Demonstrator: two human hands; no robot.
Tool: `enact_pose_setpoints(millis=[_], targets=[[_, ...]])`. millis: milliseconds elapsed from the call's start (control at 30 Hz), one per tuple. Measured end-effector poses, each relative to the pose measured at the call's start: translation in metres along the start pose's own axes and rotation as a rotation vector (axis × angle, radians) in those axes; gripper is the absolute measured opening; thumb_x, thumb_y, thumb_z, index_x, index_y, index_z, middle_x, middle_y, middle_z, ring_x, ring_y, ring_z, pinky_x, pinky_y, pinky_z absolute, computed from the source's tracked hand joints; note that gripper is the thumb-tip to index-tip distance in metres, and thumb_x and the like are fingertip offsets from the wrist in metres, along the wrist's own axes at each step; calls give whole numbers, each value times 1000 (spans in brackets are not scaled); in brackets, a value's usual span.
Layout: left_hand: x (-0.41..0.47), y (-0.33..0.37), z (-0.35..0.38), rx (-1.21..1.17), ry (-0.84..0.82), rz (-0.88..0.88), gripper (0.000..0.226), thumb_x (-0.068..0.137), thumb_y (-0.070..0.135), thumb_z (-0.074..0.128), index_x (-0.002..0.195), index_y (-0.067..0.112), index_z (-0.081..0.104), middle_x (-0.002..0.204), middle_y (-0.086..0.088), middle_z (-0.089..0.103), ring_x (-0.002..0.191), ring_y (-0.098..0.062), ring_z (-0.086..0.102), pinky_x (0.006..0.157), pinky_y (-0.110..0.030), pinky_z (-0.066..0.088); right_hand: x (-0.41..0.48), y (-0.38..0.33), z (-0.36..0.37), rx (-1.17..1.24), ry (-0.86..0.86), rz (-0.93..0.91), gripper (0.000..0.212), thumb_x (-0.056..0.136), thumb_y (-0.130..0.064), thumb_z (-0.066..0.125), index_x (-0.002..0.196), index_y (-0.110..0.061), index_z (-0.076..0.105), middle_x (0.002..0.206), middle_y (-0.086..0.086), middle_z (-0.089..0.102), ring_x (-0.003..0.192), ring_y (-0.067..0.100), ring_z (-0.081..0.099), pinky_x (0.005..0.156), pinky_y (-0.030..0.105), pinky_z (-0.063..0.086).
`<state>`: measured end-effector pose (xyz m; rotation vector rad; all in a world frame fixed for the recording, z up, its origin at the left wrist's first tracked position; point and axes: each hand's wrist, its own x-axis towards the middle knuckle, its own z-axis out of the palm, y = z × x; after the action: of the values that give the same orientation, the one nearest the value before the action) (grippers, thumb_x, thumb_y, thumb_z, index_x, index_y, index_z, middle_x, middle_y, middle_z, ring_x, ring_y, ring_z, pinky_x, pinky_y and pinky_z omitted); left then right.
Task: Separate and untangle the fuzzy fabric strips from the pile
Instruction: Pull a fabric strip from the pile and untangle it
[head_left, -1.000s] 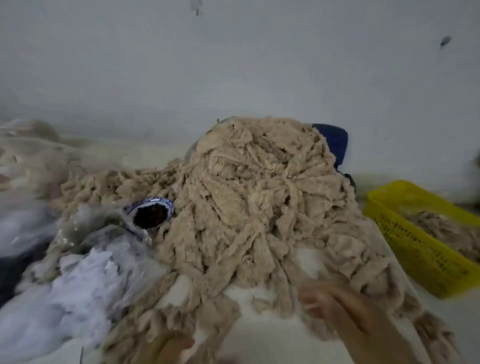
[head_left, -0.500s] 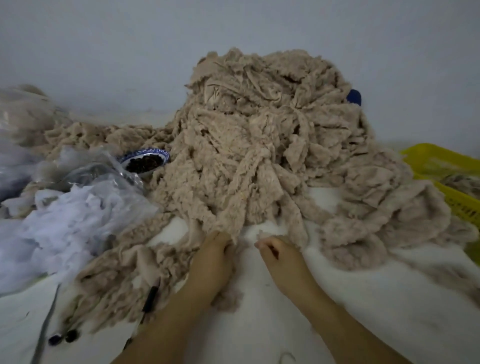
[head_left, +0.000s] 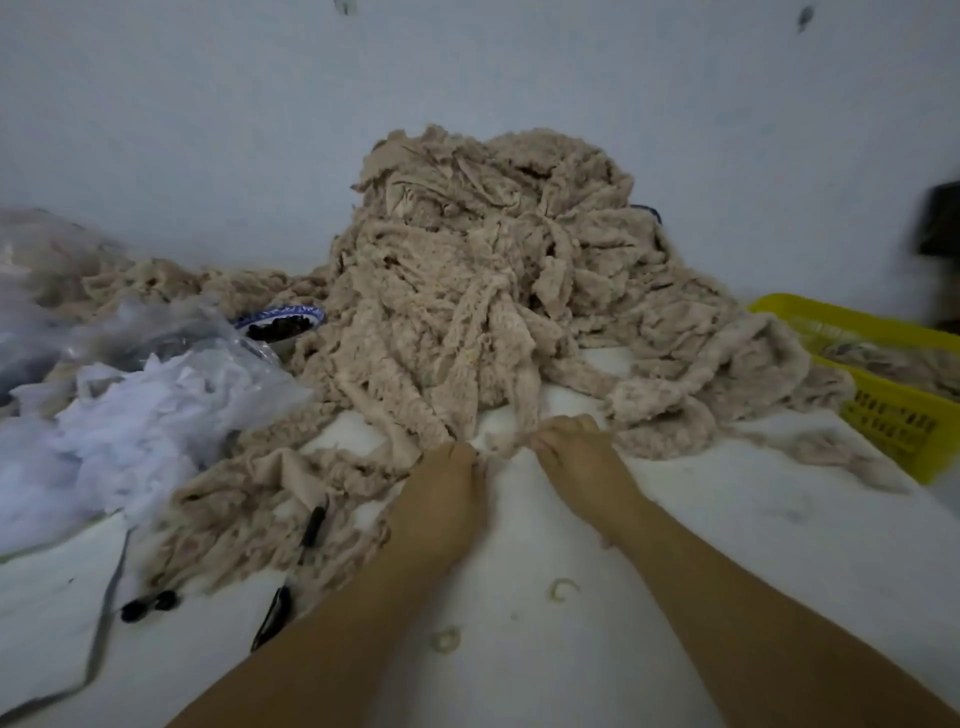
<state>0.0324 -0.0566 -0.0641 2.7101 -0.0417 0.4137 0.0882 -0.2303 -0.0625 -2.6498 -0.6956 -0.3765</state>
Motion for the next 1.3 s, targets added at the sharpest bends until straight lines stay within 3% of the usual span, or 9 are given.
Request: enact_pose_setpoints(millis=[167, 233, 400, 567, 700, 767, 1000, 1167, 1300], targets=[[13, 6, -18, -352, -122, -253, 52, 100, 61, 31, 90, 22, 63, 83, 4, 61, 83, -18, 61, 71, -27, 43, -11, -25, -30, 1087, -135, 427, 34, 91, -22, 54, 63, -24, 72, 67, -12, 66, 63, 4, 59, 66, 21, 51], [37, 22, -34, -1034, -248, -513, 62, 88, 75, 38, 92, 25, 73, 93, 1, 71, 88, -18, 68, 85, -31, 51, -6, -33, -44, 1187, -260, 396, 27, 78, -30, 56, 53, -23, 65, 58, -10, 58, 56, 8, 51, 61, 27, 44], [88, 32, -54, -1903, -175, -677, 35, 104, 34, 45, 85, 11, 63, 57, 3, 51, 38, -5, 41, 36, -15, 34, 8, -48, -51, 1048, -586, 240, 29, 68, -44, 58, 47, -26, 52, 51, -11, 48, 48, 5, 43, 51, 17, 38], [58, 33, -19, -940, -81, -378, 54, 102, 49, 41, 58, 25, 60, 44, 13, 51, 43, 1, 47, 53, -20, 36, 26, -16, -33, 1226, 77, 700, 53, 97, -44, 52, 49, -22, 55, 51, -2, 49, 49, 15, 48, 62, 33, 38], [36, 41, 1, -440, -283, 100, 44, 98, 43, 30, 73, 27, 62, 70, 6, 64, 65, -5, 58, 65, -25, 46, 17, -22, -23, 1102, -193, 472, 40, 91, -61, 48, 93, -30, 73, 77, -10, 74, 71, 6, 70, 59, 19, 51], [33, 45, 4, -319, -249, 223, 36, 96, 37, 31, 86, 19, 61, 82, -5, 65, 71, -19, 58, 58, -29, 40, 14, -20, -20, 1048, -143, 460, 28, 93, -50, 55, 90, -33, 78, 89, -1, 76, 81, 10, 72, 63, 17, 54], [27, 45, 2, -564, -155, 101, 37, 98, 46, 38, 73, 29, 58, 60, 12, 58, 64, -3, 55, 60, -18, 42, 15, -9, -38, 1739, 238, 761, 40, 94, -46, 56, 98, -10, 73, 91, 6, 77, 79, 17, 75, 54, 26, 57], [41, 43, -18, -1445, 92, -577, 44, 99, 16, 45, 71, 26, 77, 62, 1, 69, 58, -12, 68, 55, -27, 54, 4, -23, -31, 1128, -44, 393, 51, 84, -70, 54, 119, -33, 63, 115, -11, 69, 105, 6, 66, 92, 33, 55], [44, 34, -25, -1690, 81, -614, 25, 96, 15, 47, 87, 5, 68, 72, -7, 72, 64, -20, 70, 55, -30, 56, 4, -36, -15, 559, -282, 82, 52, 85, -59, 63, 132, -44, 47, 124, -22, 54, 110, -1, 55, 91, 19, 48]])
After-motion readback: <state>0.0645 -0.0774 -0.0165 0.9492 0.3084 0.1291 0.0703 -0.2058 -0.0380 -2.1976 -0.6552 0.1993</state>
